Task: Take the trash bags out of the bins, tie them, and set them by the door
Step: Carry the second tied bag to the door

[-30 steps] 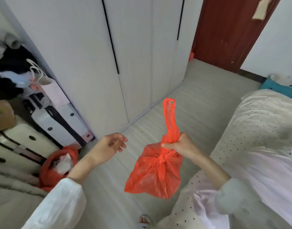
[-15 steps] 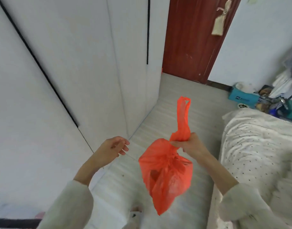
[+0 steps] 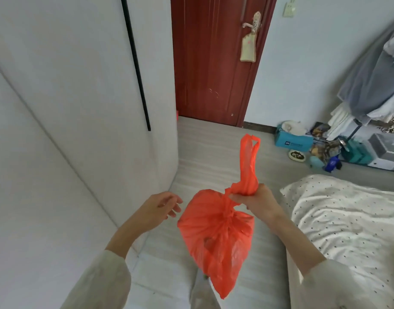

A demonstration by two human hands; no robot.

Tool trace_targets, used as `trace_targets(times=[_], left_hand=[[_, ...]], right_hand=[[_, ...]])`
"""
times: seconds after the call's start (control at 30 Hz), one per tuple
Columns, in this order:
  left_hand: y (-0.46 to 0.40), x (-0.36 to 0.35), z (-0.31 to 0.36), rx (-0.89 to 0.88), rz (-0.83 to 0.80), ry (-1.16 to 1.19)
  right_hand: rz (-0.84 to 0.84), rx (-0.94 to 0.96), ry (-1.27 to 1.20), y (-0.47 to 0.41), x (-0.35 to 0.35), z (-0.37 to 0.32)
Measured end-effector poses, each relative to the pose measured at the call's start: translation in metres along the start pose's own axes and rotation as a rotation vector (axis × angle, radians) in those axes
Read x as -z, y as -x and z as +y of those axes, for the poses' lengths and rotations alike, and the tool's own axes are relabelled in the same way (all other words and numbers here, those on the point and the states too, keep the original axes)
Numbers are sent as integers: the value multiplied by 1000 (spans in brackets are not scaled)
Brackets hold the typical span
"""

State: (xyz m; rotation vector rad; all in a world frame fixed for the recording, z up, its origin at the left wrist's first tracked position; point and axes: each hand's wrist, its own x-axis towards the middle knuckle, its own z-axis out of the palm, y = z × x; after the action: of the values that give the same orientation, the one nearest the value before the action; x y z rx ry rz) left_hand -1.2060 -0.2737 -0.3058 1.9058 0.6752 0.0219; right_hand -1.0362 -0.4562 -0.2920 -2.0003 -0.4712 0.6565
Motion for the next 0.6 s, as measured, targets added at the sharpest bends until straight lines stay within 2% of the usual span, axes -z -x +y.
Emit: trace_targets(times=[0.3,0.6], left_hand=[[-229,34,78,9,29,32],[-458,51,114,18,6,50]], right_hand=[[-21,-15,47,-237,54,-61],[10,-58,70,-464,103,-95]])
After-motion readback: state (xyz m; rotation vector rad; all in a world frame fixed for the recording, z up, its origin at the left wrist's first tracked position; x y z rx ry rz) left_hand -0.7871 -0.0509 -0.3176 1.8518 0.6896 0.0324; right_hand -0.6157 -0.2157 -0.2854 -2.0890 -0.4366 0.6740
